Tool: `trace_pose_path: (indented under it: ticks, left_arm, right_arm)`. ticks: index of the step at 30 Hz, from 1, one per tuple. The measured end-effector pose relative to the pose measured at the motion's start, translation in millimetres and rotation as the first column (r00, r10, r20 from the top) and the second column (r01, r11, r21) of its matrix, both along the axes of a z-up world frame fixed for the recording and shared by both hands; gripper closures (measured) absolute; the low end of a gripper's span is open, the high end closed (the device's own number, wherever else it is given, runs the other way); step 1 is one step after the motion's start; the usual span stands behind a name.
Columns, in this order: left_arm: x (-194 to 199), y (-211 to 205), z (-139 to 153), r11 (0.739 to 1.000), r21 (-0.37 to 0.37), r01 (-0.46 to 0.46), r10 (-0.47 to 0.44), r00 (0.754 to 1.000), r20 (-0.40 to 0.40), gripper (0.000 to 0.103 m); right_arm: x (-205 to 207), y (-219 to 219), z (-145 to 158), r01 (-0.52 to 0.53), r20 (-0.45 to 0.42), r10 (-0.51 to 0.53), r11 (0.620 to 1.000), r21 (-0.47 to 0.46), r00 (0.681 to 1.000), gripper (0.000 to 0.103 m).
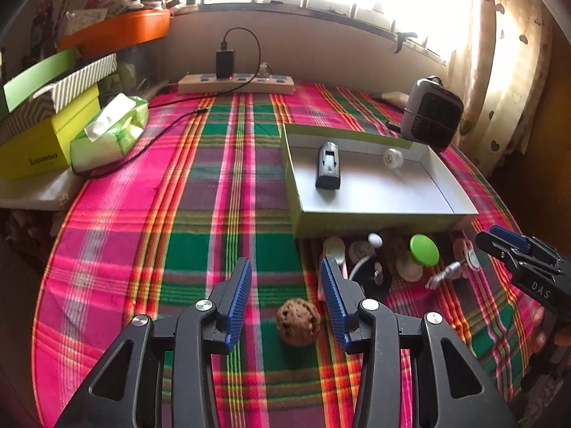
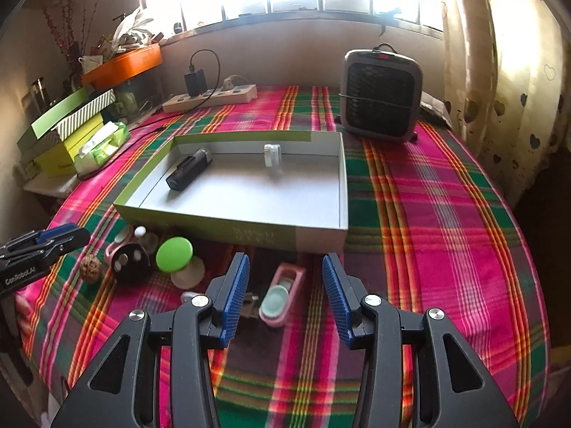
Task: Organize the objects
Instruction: 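Lift both open tools out of the tray and back over the table, then grasp the brown walnut ball with the left tool while the right grasps the pink oval holder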
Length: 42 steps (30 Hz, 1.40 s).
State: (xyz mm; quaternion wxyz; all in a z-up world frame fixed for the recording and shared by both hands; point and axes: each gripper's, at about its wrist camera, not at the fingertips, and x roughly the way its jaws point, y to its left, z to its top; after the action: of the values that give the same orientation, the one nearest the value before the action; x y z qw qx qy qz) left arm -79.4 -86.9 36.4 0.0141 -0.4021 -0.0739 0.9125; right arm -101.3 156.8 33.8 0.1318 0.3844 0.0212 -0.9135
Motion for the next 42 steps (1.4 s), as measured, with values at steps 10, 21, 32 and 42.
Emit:
trace_pose_path:
  ticks: [10, 21, 32, 42]
  left_arm:
    - [11.1, 1.7, -16.0, 1.000, 0.014, 0.016, -0.016, 0.999, 0.043, 0.061]
    - [10.1, 3.6, -27.5, 1.000, 0.020, 0.013, -0.014, 0.997, 0.080, 0.061]
    - [6.5, 3.6, -30.3, 1.000, 0.005, 0.010, -0.011, 0.997, 0.075, 0.061]
    - [4.6, 4.1, -30.1, 1.000, 0.005, 0.008, -0.009, 0.998, 0.070, 0.061]
  right_arm:
    - [11.7, 13.5, -9.4, 0.013, 0.024, -0.014, 1.000, 0.006, 1.000, 0.051]
    - [7.6, 14.2, -20.2, 0.022, 0.060, -0.022, 1.000, 0.002, 0.998, 0.051]
    - [-1.2, 7.2, -23.0, 0.019, 0.063, -0.020, 0.999, 0.029, 0.998, 0.051]
    - [-7.2, 10.0, -29.6, 0.046, 0.079, -0.052, 0.996, 0.071, 0.996, 0.051]
